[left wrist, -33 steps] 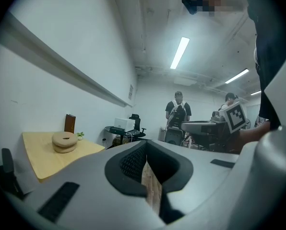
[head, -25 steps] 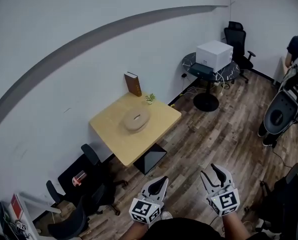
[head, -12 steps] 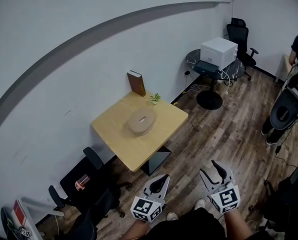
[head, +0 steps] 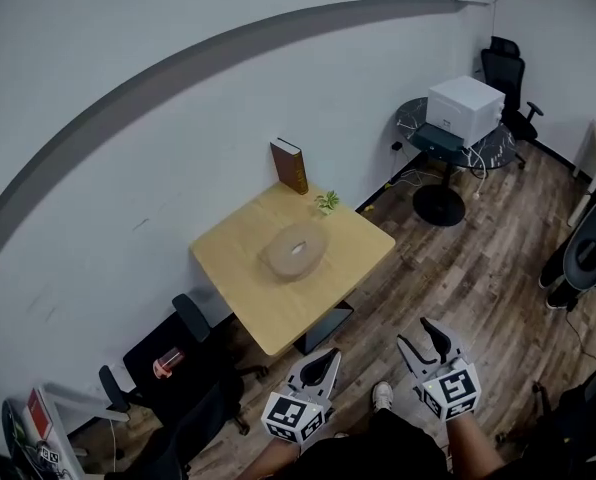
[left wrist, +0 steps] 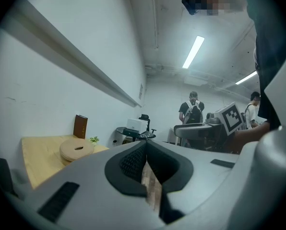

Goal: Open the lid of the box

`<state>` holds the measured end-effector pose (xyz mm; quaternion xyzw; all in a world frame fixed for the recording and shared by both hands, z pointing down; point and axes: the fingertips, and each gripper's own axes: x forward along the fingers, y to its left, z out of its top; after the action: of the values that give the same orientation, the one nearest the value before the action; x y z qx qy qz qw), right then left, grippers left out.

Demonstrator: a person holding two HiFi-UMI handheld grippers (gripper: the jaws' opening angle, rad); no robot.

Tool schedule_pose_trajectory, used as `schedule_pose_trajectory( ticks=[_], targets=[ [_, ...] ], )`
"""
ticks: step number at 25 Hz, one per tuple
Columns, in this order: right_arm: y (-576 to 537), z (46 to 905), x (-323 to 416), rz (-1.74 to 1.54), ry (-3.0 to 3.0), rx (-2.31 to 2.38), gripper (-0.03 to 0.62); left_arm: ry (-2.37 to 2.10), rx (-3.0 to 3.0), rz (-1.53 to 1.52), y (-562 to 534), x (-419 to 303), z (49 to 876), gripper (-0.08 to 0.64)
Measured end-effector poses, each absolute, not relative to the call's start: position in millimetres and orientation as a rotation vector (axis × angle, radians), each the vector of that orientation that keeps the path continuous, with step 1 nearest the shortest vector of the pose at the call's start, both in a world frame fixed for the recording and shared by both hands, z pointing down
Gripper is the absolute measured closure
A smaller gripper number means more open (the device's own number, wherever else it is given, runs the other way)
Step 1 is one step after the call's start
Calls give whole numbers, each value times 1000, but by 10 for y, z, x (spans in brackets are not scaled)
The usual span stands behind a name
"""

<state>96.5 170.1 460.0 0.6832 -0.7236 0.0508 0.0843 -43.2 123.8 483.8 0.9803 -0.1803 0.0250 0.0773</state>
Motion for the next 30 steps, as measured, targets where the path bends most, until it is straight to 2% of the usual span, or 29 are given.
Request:
schedule_pose_trajectory(
  ticks=[18, 30],
  targets=[
    [727, 4521, 1868, 195, -2343, 1825, 356, -752, 2905, 102, 472, 404, 4742, 541],
    [245, 4476, 1846, 194, -2404, 1570, 334, -913, 2841, 137, 264, 488, 4824, 541]
  ],
)
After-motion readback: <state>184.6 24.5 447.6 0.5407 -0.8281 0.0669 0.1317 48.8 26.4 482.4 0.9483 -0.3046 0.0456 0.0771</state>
